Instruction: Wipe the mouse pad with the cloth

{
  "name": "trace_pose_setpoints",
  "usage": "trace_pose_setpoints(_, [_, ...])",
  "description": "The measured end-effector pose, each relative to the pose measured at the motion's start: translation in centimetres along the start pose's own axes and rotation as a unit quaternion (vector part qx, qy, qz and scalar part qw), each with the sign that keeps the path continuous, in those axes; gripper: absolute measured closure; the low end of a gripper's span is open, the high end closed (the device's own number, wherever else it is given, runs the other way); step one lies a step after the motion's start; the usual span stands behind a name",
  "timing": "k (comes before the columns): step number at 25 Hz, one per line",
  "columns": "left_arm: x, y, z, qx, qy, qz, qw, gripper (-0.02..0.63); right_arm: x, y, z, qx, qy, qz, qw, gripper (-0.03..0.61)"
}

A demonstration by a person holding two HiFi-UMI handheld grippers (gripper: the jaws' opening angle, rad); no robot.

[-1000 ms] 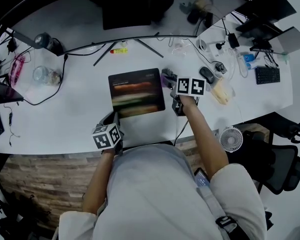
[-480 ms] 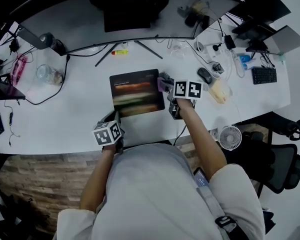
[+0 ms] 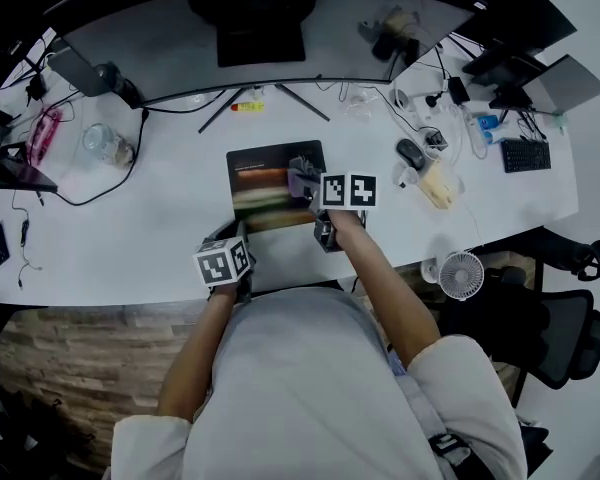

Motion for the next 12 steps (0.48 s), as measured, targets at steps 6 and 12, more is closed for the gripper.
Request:
trace_pose_setpoints(6, [0.0, -0.1, -0.1, -0.008, -0.007, -0.009, 0.9999, 0.614, -1.5, -3.7, 2.1, 0.029, -0.016, 0.001, 0.999, 0.377])
trace_pose_setpoints(12, [0.2, -0.2, 0.0, -0.008, -0.006, -0.009, 0.9999, 0.614, -2.1, -7.4, 4.3, 0.051, -0.030, -0.012, 0.998, 0.377])
Point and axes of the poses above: the fingertips, and each gripper's own axes: z forward along the fingers, y to its right, x out of its top, the point moved 8 cm from there along -z, backward along the fingers, and after that the axes turned 4 degrees about -x, right-handed, at the moved point
